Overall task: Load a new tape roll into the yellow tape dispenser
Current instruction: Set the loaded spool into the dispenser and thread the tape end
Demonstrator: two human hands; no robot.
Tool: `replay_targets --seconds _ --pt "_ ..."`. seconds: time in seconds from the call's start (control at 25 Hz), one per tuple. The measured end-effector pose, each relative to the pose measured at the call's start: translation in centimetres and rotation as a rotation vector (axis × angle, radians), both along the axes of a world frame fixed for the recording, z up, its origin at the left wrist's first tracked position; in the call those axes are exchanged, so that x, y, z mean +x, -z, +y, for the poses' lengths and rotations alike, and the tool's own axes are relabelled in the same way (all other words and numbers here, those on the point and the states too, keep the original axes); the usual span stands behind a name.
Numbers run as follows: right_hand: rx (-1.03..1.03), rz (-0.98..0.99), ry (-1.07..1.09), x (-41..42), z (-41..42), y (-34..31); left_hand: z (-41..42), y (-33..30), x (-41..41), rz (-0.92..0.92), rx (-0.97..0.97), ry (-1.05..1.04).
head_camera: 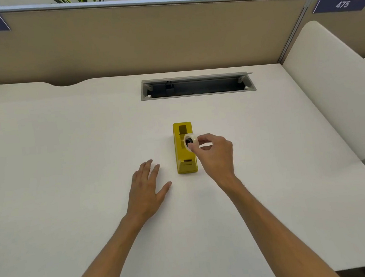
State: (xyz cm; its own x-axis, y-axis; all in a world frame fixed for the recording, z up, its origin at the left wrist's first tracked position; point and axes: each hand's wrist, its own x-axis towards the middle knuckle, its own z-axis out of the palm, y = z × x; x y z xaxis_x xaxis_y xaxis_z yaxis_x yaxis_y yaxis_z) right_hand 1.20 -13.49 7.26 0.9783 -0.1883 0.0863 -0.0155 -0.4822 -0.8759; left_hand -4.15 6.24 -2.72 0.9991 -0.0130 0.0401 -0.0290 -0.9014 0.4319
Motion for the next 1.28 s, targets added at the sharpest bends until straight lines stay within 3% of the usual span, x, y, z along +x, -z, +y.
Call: replay_targets --seconds 0.2,0.52,1.28 --pt "-0.079 0.015 0.046 2.5 1.4 1.2 1.5 1.0 0.9 -0.003 0.176 0.033" --pt "-0.227 -0.028 0.069 4.7 2.9 3.0 1.7 2.1 0.7 -0.006 0.142 0.012" --pt "-0.356 0.084 0.1 6.7 4.3 3.0 1.8 2.5 0.7 -0.02 0.117 0.002"
